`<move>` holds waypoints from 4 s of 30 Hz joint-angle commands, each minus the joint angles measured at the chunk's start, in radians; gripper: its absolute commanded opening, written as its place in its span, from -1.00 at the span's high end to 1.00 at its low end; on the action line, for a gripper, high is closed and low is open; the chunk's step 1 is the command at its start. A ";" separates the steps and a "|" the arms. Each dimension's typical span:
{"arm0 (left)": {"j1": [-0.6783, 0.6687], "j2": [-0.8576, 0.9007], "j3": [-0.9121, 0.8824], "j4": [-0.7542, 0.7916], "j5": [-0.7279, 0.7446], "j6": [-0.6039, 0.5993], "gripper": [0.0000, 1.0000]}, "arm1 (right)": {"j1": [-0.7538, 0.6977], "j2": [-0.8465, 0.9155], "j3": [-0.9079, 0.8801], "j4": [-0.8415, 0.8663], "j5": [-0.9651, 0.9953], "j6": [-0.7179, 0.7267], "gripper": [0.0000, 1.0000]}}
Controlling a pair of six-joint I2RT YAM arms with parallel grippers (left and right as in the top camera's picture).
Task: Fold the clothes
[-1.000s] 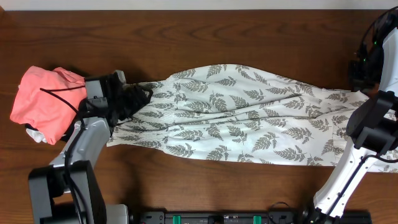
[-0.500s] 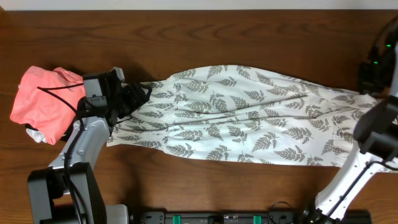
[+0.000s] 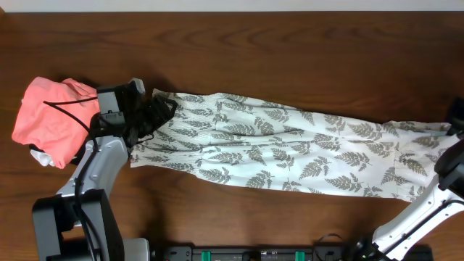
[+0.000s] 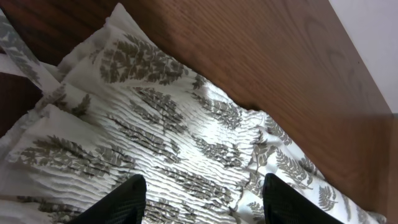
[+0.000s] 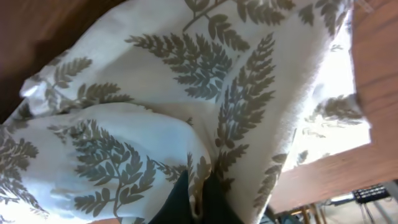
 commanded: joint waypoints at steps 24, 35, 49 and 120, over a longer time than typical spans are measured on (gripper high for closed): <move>0.007 -0.010 0.013 -0.006 -0.012 0.002 -0.22 | -0.054 -0.020 -0.093 0.067 0.066 0.063 0.46; 0.007 -0.010 0.013 -0.006 -0.012 0.002 -0.22 | -0.109 -0.020 -0.093 0.074 -0.008 0.082 0.41; 0.007 -0.010 0.013 -0.007 -0.012 0.002 -0.22 | -0.011 -0.020 -0.124 0.058 -0.201 -0.018 0.21; -0.058 0.219 0.014 0.354 -0.320 -0.323 -0.15 | 0.178 -0.021 -0.197 0.147 -0.603 -0.330 0.17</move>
